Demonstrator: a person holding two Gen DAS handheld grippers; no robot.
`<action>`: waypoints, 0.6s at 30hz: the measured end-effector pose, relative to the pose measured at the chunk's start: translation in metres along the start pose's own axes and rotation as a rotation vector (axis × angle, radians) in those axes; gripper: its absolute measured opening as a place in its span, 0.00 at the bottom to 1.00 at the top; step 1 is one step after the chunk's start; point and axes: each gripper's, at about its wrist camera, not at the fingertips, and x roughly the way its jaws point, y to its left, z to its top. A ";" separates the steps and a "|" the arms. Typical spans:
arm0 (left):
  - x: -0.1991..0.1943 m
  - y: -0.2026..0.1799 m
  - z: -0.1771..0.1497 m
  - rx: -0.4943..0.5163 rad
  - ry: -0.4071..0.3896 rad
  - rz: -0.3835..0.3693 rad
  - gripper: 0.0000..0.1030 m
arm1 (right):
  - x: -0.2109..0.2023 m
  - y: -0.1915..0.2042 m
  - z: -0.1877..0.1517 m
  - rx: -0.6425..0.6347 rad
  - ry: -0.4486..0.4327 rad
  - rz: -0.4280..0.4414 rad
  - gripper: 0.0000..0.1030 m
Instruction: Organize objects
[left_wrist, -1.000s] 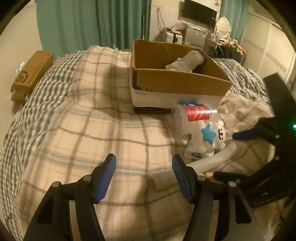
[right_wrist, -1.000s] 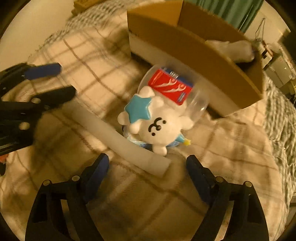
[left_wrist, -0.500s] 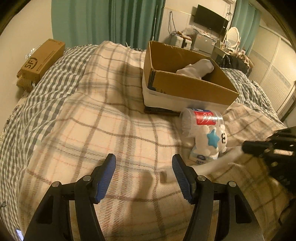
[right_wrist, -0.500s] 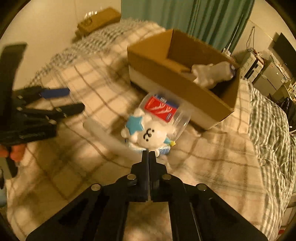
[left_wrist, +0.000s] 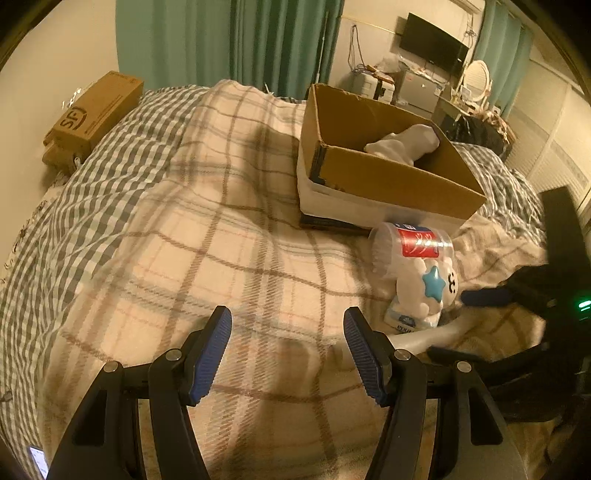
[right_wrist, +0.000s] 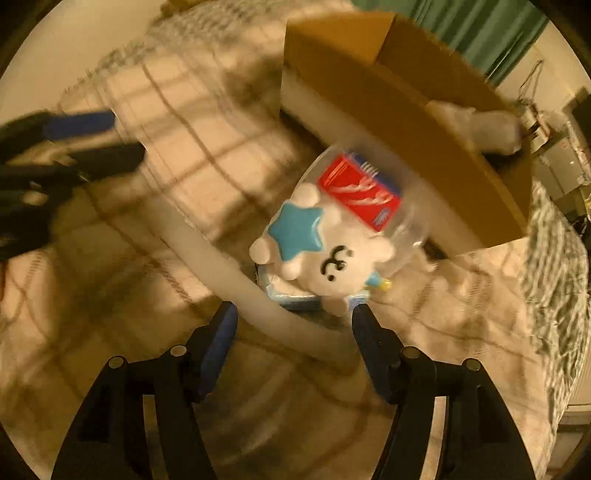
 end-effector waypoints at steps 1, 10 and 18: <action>0.001 0.000 0.000 -0.002 0.004 0.000 0.64 | 0.003 0.002 0.001 -0.008 0.011 -0.006 0.62; 0.000 0.005 0.001 -0.015 0.012 0.005 0.64 | -0.029 0.013 -0.013 -0.061 -0.065 -0.009 0.10; 0.001 -0.011 0.008 0.017 0.013 0.017 0.64 | -0.107 -0.048 -0.027 0.094 -0.280 0.014 0.10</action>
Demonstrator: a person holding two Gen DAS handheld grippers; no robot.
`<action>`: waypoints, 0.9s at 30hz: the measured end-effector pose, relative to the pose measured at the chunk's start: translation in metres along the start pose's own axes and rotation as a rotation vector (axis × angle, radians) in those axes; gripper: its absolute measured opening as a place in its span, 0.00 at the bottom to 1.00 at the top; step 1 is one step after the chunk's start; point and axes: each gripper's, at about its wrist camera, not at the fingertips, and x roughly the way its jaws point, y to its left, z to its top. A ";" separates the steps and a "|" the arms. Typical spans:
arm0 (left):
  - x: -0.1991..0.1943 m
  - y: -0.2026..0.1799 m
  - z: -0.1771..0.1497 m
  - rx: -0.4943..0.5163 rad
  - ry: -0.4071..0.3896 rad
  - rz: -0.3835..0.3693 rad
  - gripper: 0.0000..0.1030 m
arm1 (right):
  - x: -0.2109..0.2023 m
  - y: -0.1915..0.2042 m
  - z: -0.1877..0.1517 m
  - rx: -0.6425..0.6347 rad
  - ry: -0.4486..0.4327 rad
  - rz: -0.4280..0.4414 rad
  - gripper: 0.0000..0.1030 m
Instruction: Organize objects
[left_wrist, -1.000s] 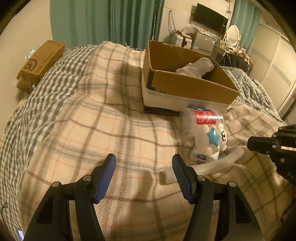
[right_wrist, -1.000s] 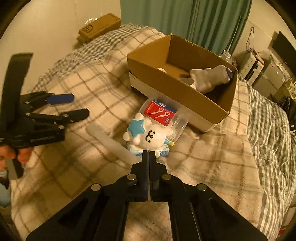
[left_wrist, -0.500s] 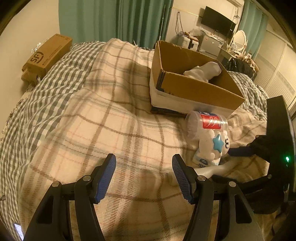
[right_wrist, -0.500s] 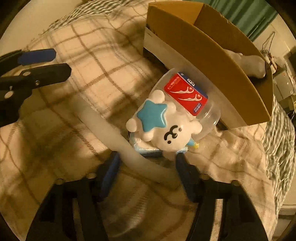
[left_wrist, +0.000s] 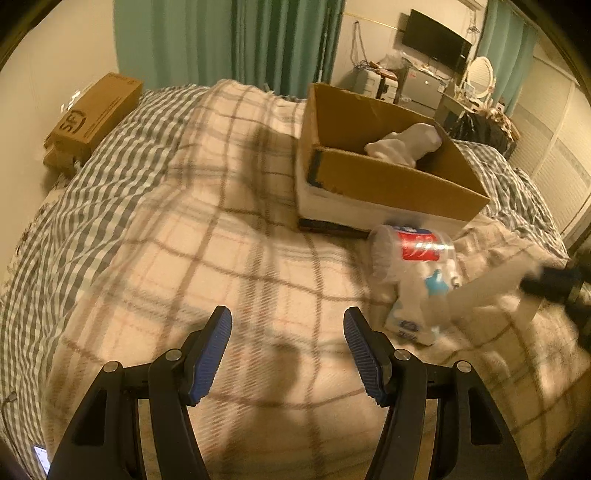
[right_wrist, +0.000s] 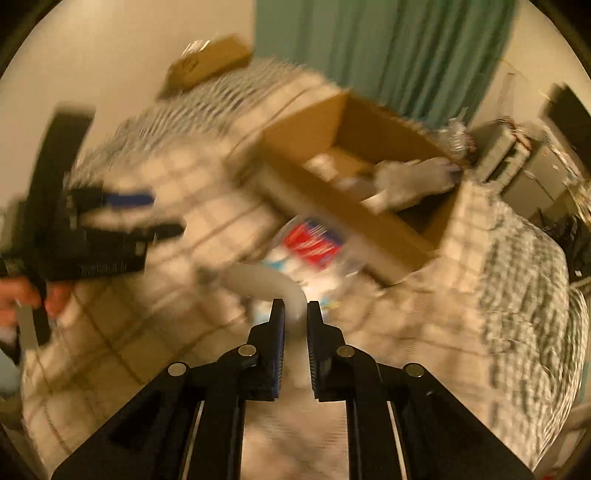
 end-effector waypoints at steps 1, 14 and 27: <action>0.001 -0.006 0.002 0.009 -0.001 -0.005 0.64 | -0.005 -0.009 0.002 0.026 -0.024 -0.011 0.10; 0.040 -0.115 0.016 0.118 0.064 -0.072 0.80 | -0.008 -0.091 -0.012 0.272 -0.115 -0.092 0.10; 0.064 -0.138 0.026 0.194 0.099 -0.047 0.64 | -0.024 -0.092 -0.004 0.247 -0.170 -0.042 0.10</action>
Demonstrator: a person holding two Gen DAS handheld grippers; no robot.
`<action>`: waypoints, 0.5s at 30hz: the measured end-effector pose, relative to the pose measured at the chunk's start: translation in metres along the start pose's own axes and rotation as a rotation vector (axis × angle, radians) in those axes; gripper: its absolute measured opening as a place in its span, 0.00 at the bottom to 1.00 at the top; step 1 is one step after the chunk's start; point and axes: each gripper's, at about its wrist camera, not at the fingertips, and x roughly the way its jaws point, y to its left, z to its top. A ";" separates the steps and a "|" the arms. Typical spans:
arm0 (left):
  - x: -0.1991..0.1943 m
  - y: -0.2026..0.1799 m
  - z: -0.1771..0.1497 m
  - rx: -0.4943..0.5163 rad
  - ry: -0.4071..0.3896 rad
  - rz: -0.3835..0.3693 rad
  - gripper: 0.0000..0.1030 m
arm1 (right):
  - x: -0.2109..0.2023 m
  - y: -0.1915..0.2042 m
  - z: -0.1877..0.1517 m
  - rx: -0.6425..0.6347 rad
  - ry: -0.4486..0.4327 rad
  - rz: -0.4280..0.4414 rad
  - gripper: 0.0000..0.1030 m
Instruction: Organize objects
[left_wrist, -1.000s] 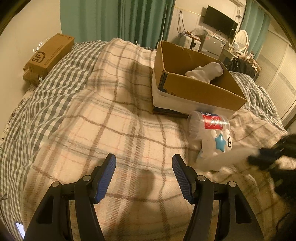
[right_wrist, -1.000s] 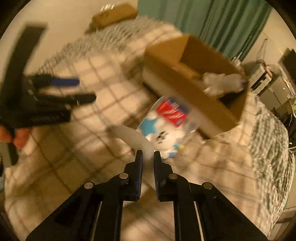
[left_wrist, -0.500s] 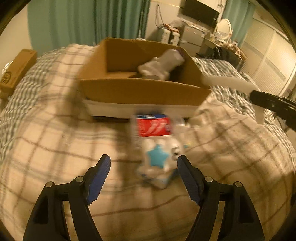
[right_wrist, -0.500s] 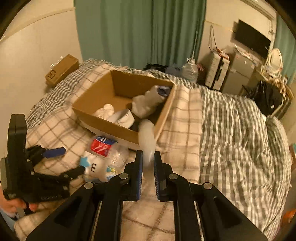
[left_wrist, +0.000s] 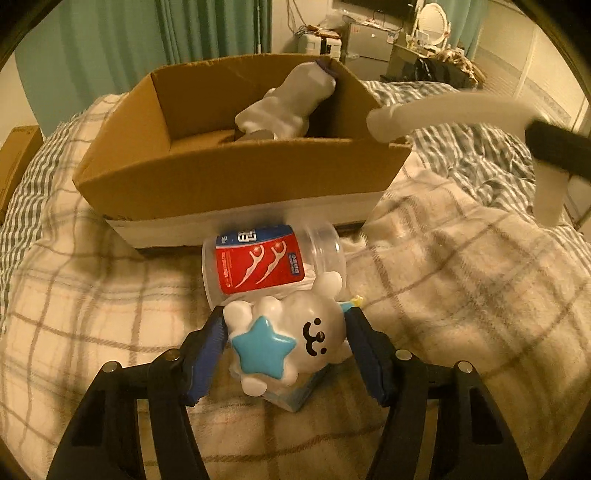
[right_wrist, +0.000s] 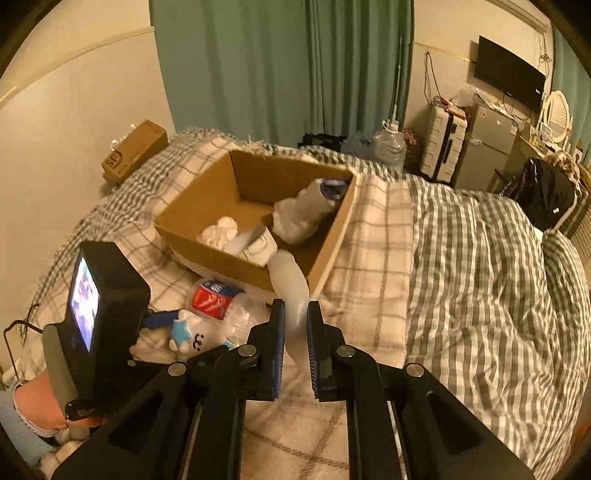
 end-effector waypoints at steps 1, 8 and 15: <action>-0.004 0.000 0.001 0.002 -0.009 0.003 0.64 | -0.004 0.000 0.004 -0.005 -0.011 0.007 0.10; -0.057 0.013 0.038 0.021 -0.145 -0.018 0.64 | -0.035 -0.003 0.053 -0.043 -0.112 0.022 0.10; -0.087 0.048 0.113 0.017 -0.285 0.054 0.64 | -0.046 0.003 0.117 -0.083 -0.229 -0.036 0.10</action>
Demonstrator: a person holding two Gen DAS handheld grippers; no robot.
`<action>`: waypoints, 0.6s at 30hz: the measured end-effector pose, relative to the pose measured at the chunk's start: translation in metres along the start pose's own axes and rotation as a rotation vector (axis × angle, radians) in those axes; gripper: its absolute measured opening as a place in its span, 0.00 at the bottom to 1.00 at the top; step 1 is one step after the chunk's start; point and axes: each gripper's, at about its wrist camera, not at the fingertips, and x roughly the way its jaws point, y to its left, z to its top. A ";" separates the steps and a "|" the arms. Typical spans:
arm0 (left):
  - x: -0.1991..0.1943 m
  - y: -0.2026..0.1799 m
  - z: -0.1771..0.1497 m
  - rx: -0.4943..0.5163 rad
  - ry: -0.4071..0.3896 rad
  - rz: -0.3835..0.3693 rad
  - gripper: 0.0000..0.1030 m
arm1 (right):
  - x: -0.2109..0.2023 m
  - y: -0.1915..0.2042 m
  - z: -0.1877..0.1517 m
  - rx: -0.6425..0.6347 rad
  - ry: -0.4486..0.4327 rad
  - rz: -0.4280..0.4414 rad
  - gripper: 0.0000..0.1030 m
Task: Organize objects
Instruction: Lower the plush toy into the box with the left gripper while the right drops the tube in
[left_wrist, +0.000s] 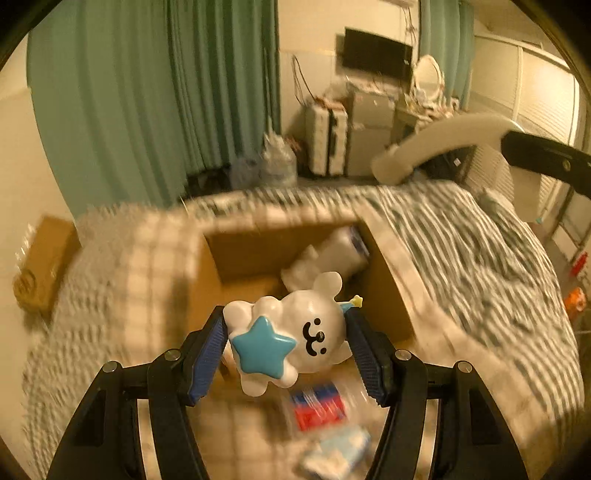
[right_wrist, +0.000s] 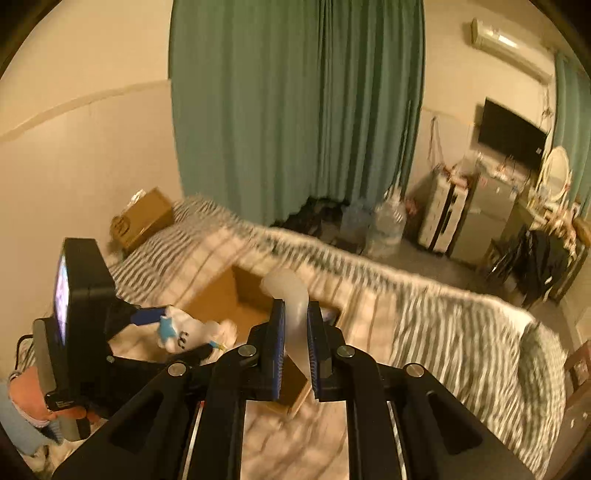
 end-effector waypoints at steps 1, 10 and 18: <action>0.003 0.006 0.011 -0.003 -0.017 0.011 0.64 | 0.004 -0.001 0.006 0.003 -0.012 -0.007 0.10; 0.054 0.036 0.027 -0.032 -0.028 0.034 0.64 | 0.098 0.013 -0.003 0.012 0.082 0.036 0.10; 0.098 0.043 0.006 -0.034 0.021 0.046 0.64 | 0.144 0.012 -0.034 0.035 0.161 0.084 0.13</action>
